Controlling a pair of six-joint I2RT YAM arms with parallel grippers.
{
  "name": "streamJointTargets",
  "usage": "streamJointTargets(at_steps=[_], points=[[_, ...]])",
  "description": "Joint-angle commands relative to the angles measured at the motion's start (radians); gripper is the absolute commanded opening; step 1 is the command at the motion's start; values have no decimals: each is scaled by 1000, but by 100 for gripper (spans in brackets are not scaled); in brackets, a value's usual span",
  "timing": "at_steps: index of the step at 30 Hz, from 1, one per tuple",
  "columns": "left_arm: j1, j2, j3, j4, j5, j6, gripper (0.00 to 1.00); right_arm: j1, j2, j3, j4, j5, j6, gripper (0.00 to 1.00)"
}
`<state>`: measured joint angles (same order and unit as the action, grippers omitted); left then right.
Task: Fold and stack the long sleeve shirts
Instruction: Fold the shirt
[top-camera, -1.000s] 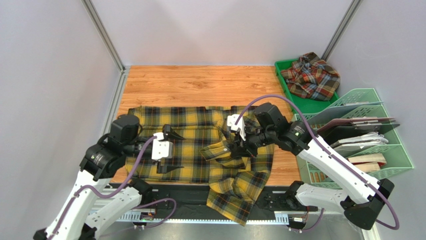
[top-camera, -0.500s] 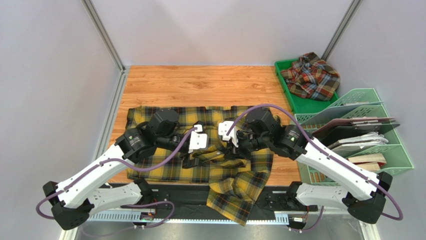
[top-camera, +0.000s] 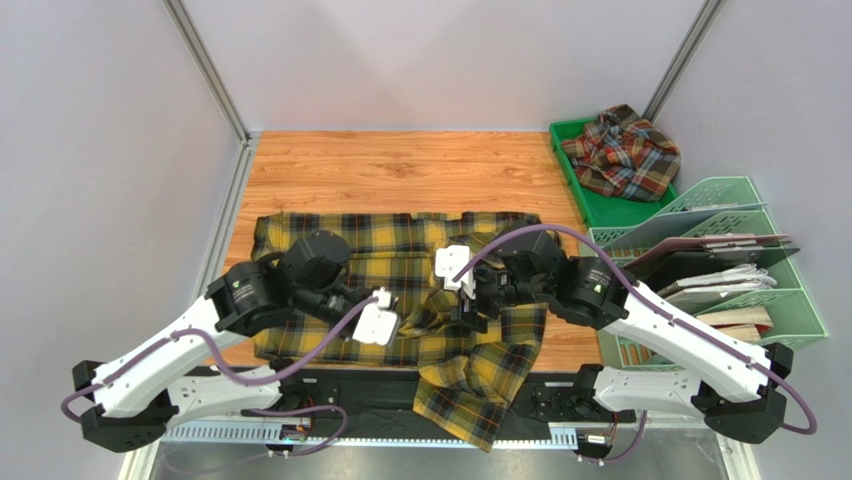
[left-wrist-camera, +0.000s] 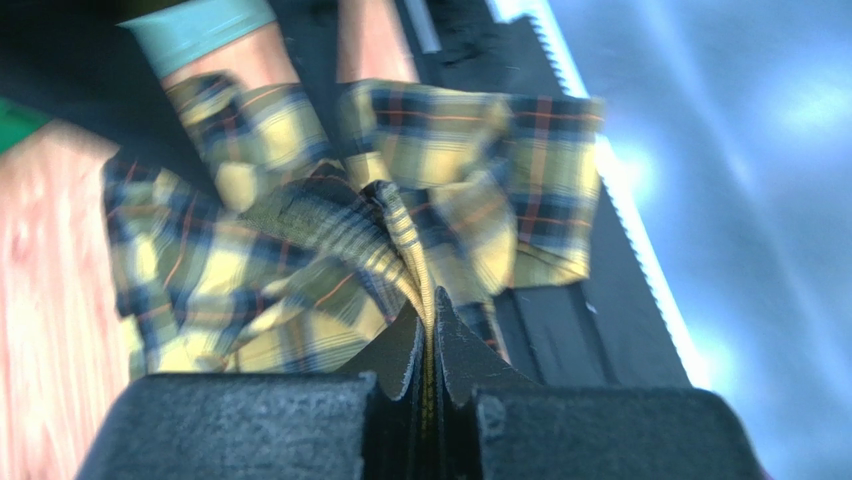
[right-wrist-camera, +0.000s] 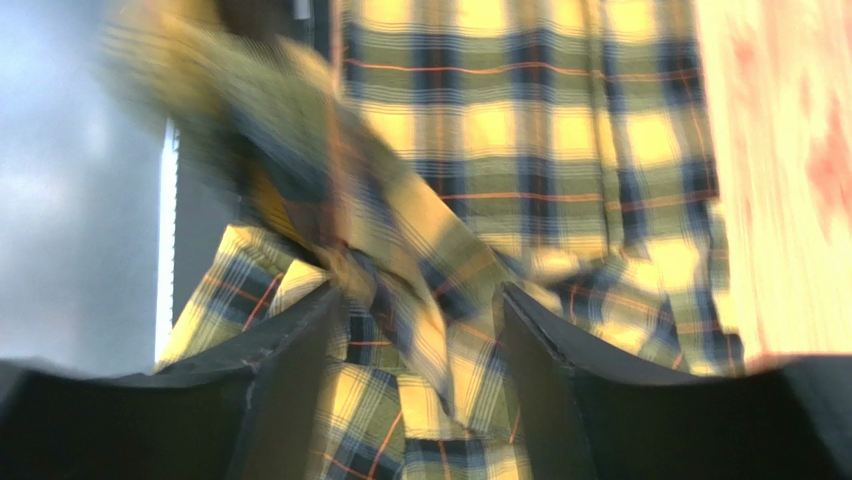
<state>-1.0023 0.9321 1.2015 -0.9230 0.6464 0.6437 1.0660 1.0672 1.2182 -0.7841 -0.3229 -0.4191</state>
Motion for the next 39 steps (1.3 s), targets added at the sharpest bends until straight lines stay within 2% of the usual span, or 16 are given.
streamJointTargets(at_steps=[1,3,4,5,8,9,12,15,19,23,29,33,37,39], points=[[-108,-91,7,-169,52,172,0,-64,-47,12,54,146,81,75],[-160,-98,-6,-195,47,188,0,-200,-36,-6,63,121,118,79],[-174,-95,-11,-195,45,191,0,-256,-18,-6,62,58,156,79],[-188,-92,-17,-195,45,191,0,-367,2,-2,62,23,180,79],[-242,-55,-28,-150,18,145,0,-500,134,47,25,-83,215,67],[-246,-27,-29,-134,9,120,0,-511,220,67,10,-94,215,58],[-248,36,-42,-70,10,21,0,-531,324,102,-15,-162,210,43],[-249,65,-59,25,4,-74,0,-532,433,113,-9,-198,207,34],[-249,94,-60,88,16,-88,0,-531,597,159,-10,-312,224,30],[-248,120,-19,110,15,-81,0,-518,793,243,3,-350,272,26],[-248,91,-2,130,-40,-107,0,-499,987,314,31,-375,379,24],[-155,91,10,153,-36,-220,0,-472,1065,279,26,-378,387,25],[-17,129,-5,213,-36,-381,0,-486,1033,302,-32,-422,381,37],[103,160,-22,228,13,-481,0,-518,1002,329,-96,-465,375,48]])
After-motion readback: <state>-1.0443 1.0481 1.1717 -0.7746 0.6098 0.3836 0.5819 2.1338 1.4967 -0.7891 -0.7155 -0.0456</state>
